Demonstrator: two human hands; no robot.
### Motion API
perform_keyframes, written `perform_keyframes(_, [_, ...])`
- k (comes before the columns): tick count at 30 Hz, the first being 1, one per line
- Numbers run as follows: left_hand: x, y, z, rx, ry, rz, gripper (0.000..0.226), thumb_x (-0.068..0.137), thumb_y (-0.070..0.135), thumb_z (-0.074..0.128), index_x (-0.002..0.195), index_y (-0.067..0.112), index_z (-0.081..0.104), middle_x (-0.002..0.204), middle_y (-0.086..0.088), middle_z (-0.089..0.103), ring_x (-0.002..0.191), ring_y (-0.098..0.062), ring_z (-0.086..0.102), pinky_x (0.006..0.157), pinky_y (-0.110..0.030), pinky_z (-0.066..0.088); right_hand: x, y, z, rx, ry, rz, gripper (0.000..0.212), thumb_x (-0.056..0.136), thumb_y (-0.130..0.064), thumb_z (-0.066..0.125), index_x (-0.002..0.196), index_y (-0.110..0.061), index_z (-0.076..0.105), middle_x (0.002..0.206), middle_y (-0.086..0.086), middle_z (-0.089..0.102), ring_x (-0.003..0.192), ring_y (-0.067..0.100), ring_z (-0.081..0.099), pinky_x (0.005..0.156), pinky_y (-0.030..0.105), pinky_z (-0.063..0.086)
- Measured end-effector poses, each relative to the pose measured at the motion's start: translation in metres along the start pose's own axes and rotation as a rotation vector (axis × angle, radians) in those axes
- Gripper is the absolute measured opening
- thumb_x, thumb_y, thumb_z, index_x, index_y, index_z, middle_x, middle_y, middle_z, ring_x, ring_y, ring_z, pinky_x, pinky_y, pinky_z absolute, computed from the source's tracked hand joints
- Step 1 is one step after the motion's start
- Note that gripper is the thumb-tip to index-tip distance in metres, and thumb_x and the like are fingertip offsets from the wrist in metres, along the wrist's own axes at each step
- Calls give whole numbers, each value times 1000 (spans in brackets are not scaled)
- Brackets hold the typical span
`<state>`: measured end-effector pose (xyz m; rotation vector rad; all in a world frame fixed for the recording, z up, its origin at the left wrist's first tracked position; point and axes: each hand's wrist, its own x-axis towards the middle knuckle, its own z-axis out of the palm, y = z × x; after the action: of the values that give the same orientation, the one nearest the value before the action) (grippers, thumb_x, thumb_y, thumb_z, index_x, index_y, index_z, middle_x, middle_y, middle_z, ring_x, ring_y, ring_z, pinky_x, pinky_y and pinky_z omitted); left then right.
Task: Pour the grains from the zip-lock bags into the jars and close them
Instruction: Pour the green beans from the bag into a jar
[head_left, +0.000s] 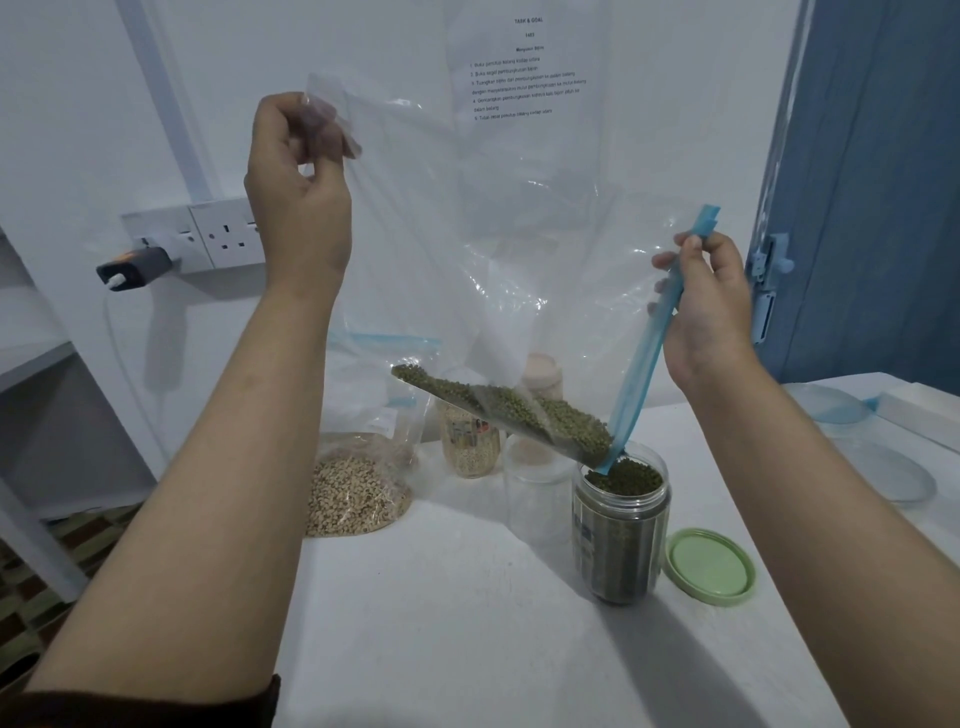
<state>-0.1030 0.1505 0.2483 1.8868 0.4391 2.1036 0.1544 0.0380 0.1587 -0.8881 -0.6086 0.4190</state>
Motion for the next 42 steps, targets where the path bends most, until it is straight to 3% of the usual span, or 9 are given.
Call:
perform_keyframes(21, [0,0,3,15,14,14,15,95,3,46,92,17,47,84,4,56,74,-2,57,75,-18,43,0,0,-1,-25,-3,7,16,104,-29,46,97,-29,59,81,-12,65,73,10,47,68,24,44])
perform_keyframes(42, [0,-1,-1,5,40,36,12,93,1,47,91,13,47,85,9,57,77,-13,60,76,-20,45,-2,-3,0,0,-15,13,16,104,-28,47,94,-30,60,79,-12,64,68,8,46,65,23,43])
